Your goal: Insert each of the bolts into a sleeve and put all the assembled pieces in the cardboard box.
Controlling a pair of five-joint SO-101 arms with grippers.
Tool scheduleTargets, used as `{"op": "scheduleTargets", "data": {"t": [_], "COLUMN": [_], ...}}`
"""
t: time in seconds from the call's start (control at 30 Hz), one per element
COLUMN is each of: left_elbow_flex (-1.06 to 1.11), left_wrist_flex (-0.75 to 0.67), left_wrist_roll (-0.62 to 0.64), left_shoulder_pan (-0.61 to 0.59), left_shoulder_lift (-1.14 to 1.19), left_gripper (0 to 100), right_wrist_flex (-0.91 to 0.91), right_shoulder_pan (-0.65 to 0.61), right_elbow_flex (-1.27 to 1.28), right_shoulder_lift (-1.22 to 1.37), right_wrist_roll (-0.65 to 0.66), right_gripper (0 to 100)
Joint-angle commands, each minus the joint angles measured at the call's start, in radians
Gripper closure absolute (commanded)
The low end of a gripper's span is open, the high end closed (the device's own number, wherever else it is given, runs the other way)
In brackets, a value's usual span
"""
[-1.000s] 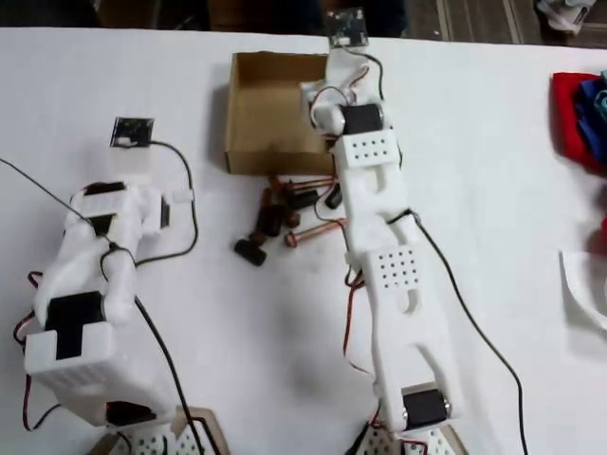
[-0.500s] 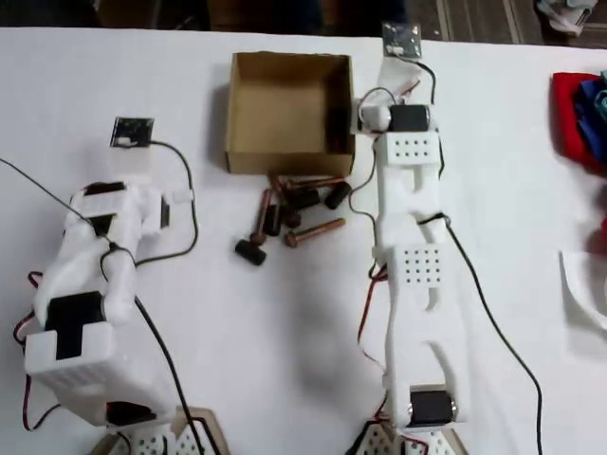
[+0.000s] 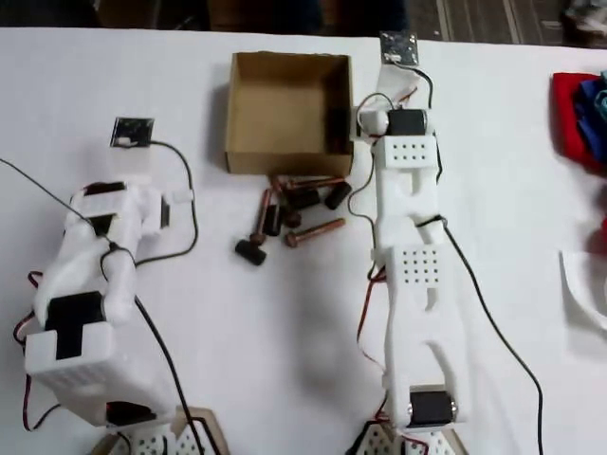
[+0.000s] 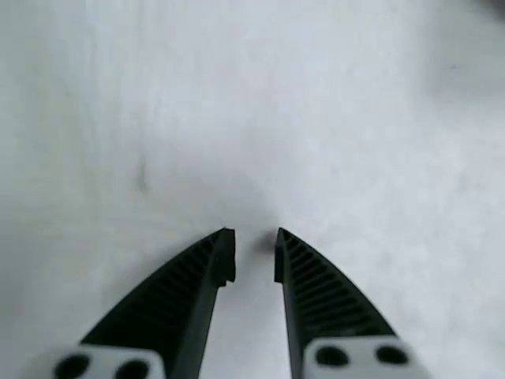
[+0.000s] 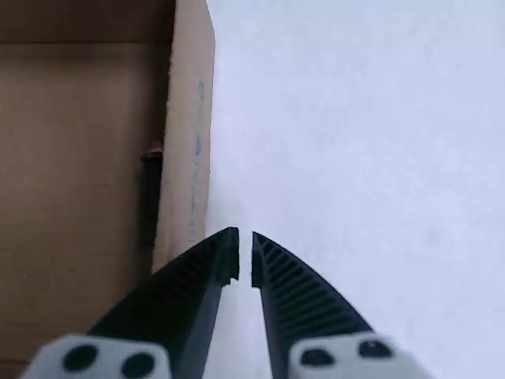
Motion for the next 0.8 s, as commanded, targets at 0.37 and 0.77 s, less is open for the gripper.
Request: {"op": "scheduleTargets", "data": {"t": [0.37,0.77], "left_elbow_flex": [-0.041,-0.042], "left_wrist_flex": [0.005,0.005], "left_wrist_roll": [0.005,0.005], "left_shoulder_pan": [-0.009,-0.009], "left_shoulder_lift": [0.003,0.003], "left_gripper": [90,90], "right_wrist_flex": [0.007,0.007], "right_shoulder_pan": [-0.056,-0.039], "right_elbow_flex": [-0.026,-0.028], "right_shoulder_lift": [-0.012,-0.036], "right_wrist_roll": [0.006,0.008], "right_gripper": [97.8,97.8]}}
